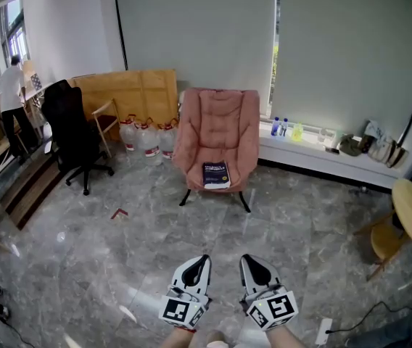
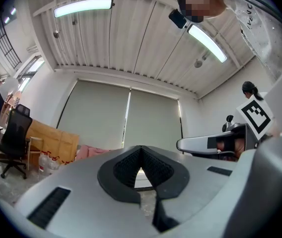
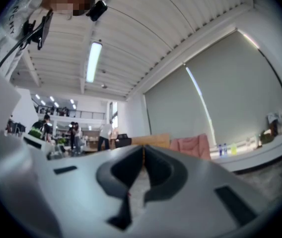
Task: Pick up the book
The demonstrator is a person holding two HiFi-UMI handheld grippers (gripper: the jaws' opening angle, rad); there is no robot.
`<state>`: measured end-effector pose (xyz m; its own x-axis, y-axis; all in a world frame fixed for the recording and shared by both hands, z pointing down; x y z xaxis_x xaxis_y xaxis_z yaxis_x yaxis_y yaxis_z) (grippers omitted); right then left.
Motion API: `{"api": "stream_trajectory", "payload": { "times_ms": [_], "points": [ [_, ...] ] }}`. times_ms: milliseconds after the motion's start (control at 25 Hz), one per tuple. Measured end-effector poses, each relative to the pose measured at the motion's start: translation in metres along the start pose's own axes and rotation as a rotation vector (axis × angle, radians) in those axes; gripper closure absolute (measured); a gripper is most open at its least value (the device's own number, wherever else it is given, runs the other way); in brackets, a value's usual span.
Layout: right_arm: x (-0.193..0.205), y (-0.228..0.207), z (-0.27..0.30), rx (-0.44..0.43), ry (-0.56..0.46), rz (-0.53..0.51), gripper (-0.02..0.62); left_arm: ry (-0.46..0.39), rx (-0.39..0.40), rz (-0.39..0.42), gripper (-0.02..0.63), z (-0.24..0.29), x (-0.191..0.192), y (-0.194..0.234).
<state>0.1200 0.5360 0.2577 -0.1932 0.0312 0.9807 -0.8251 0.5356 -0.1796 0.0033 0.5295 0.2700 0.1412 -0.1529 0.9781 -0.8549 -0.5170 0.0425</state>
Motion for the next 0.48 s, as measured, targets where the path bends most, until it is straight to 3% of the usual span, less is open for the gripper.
{"api": "stream_trajectory", "payload": {
  "times_ms": [480],
  "points": [
    [0.0,-0.004,0.051,-0.028,0.013,-0.008,0.581,-0.006,-0.027,-0.008,0.592,0.026,0.004,0.045]
  ]
}}
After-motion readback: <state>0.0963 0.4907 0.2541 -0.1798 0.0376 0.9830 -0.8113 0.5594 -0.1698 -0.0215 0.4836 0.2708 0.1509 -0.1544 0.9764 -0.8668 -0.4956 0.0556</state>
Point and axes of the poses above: the fingertips, and each gripper's own axes: z forward along the fingers, y to its left, x out of its underside, the point moved 2 cm from there along -z, backward along the fingers, and after that the axes turned 2 degrees about z, right-handed, at the moved point
